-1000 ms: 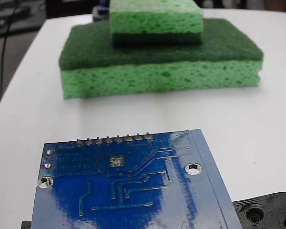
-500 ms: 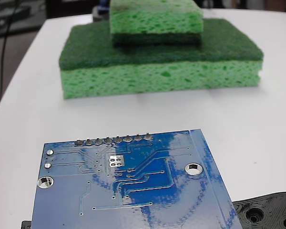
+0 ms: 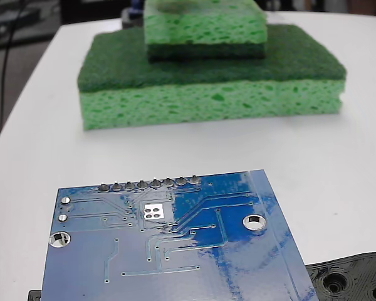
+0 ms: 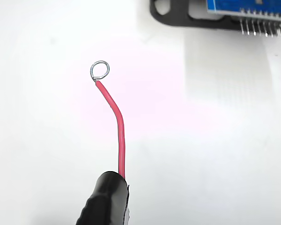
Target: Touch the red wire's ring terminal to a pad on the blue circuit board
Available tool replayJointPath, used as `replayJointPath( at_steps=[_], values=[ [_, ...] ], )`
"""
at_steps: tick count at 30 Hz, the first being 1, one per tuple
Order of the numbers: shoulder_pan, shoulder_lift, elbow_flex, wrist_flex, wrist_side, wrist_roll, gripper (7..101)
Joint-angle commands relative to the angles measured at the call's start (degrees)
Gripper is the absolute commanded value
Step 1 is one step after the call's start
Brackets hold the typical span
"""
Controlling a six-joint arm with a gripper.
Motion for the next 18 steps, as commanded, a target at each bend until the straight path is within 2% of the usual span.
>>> replayJointPath(
  at_steps=[1,7,18],
  values=[
    [-0.88,0.18,0.18,-0.18,2.20,0.18,100.3],
    [-5.71,0.18,1.23,-0.44,7.73,1.23,100.3],
    [-5.89,0.18,2.20,-0.70,7.03,0.62,100.3]
  ],
)
